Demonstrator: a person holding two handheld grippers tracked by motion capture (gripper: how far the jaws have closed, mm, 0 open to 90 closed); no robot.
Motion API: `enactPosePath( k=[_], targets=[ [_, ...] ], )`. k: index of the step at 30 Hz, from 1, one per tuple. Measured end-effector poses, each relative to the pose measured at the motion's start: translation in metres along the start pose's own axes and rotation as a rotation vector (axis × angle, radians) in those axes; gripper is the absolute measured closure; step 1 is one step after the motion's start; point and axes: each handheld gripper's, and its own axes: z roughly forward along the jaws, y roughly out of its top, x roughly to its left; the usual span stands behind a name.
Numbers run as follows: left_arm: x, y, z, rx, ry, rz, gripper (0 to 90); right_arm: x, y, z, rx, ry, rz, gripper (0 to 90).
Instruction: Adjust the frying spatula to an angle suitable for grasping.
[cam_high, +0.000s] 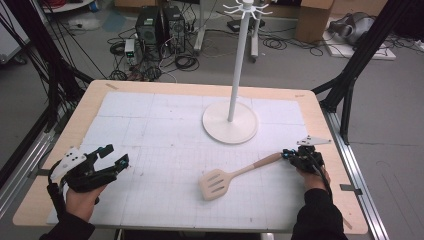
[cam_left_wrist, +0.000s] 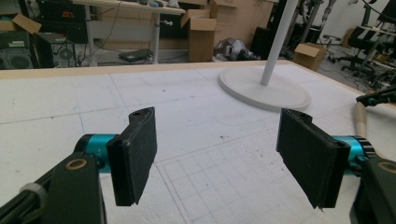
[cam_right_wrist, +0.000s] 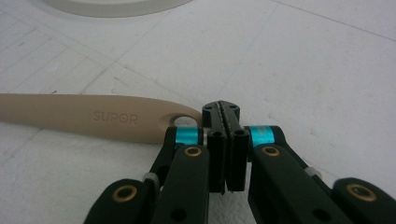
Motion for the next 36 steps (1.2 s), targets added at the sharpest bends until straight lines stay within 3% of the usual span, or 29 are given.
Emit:
enactPosePath(
  k=[10, 13, 16, 18, 23, 24, 25, 31, 32, 33, 34, 36],
  targets=[
    [0.001, 0.000, 0.000, -0.002, -0.001, -0.003, 30.9, 0.010, -0.004, -0.007, 0.009, 0.041, 0.008, 89.5],
    [0.001, 0.000, 0.000, -0.002, -0.010, 0.000, 32.2, 0.017, -0.005, -0.009, 0.012, 0.082, 0.012, 89.5],
    [0.002, 0.001, 0.000, 0.004, -0.027, 0.005, 41.6, 0.027, -0.003, -0.008, 0.028, 0.111, -0.020, 89.5],
    [-0.001, 0.000, 0.001, 0.015, -0.061, 0.012, 49.9, 0.030, -0.001, -0.009, 0.020, 0.107, -0.025, 89.5],
    [-0.013, 0.001, 0.007, 0.047, -0.146, 0.005, 64.3, 0.027, 0.001, -0.019, -0.058, 0.082, 0.010, 89.5],
    [-0.013, 0.001, 0.007, 0.047, -0.146, 0.005, 66.9, 0.027, 0.001, -0.019, -0.058, 0.082, 0.010, 89.5],
    [-0.021, 0.001, 0.014, 0.068, -0.183, 0.011, 69.5, 0.025, 0.001, -0.023, -0.077, 0.062, 0.024, 89.4],
    [-0.054, -0.001, 0.040, 0.151, -0.293, 0.019, 76.7, 0.022, 0.000, -0.031, -0.121, 0.023, 0.047, 89.3],
    [-0.054, -0.001, 0.040, 0.151, -0.293, 0.019, 77.1, 0.022, 0.000, -0.031, -0.121, 0.023, 0.047, 89.3],
    [-0.064, -0.003, 0.049, 0.170, -0.317, 0.010, 77.1, 0.021, 0.000, -0.033, -0.129, 0.012, 0.046, 89.3],
    [-0.064, -0.003, 0.049, 0.170, -0.317, 0.010, 77.1, 0.021, 0.000, -0.033, -0.129, 0.012, 0.046, 89.3],
    [-0.078, -0.006, 0.060, 0.196, -0.348, 0.012, 77.3, 0.021, 0.000, -0.034, -0.136, 0.006, 0.044, 89.3]
  ],
)
